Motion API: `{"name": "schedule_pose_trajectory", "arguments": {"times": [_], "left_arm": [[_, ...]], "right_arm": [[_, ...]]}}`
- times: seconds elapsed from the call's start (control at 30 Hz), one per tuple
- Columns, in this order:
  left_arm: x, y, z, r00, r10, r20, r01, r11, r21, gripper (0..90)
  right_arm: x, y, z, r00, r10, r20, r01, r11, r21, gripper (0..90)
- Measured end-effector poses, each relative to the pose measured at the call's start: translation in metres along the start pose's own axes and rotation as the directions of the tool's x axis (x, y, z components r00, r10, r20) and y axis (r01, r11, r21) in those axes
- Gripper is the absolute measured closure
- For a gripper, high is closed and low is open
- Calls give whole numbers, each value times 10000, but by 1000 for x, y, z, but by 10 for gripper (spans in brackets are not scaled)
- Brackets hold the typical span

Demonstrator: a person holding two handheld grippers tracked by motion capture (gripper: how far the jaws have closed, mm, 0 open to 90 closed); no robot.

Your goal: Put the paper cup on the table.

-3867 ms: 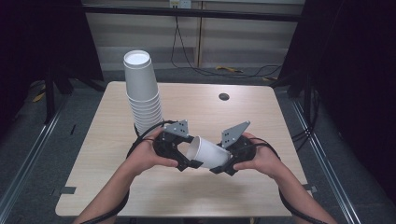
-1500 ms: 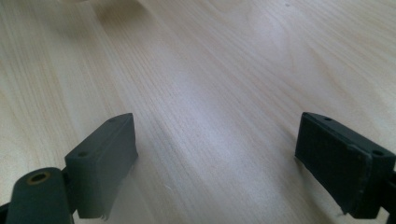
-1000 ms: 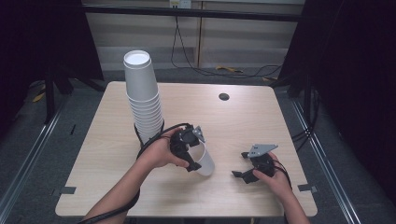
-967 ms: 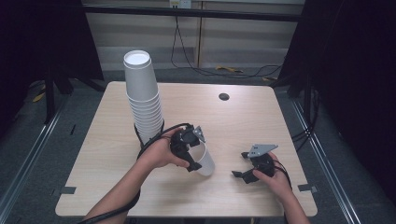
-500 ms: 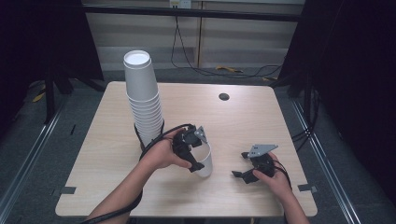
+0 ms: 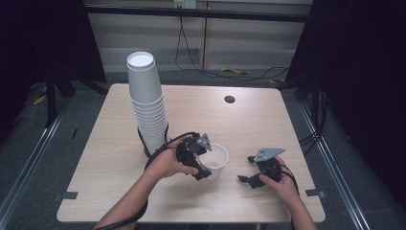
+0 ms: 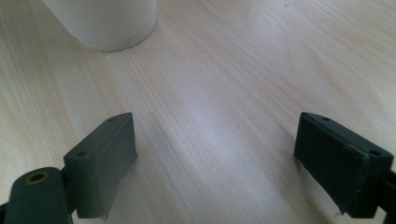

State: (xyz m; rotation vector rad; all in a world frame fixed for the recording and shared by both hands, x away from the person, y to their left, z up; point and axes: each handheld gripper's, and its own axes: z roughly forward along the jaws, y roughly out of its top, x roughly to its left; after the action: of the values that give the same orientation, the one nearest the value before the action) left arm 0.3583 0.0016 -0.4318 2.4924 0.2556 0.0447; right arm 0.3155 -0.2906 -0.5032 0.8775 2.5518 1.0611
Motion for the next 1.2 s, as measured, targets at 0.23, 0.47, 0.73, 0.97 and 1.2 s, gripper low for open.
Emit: {"name": "schedule_pose_trajectory", "arguments": {"times": [0.23, 0.47, 0.73, 0.97, 1.2], "left_arm": [[-1, -11, -7, 9998, -188, -68, 187, 9996, -203, 77], [-1, -22, -12, 9995, -295, -73, 293, 9991, -309, 78], [0, -37, -17, 9990, -439, -96, 435, 9984, -369, 85], [-2, -53, -19, 9983, -578, -64, 575, 9978, -342, 94], [-2, -68, -23, 9972, -735, -115, 730, 9966, -389, 104]], "right_arm": [[0, 0, 0, 10000, 5, 17, -5, 10000, -2, 124], [0, 0, 0, 10000, 20, 18, -20, 10000, -1, 124], [0, 0, 0, 10000, 19, 15, -19, 10000, -3, 124], [0, 0, 0, 10000, 17, 14, -17, 10000, -3, 124], [0, 0, 0, 10000, 18, 11, -18, 10000, -3, 124]]}}
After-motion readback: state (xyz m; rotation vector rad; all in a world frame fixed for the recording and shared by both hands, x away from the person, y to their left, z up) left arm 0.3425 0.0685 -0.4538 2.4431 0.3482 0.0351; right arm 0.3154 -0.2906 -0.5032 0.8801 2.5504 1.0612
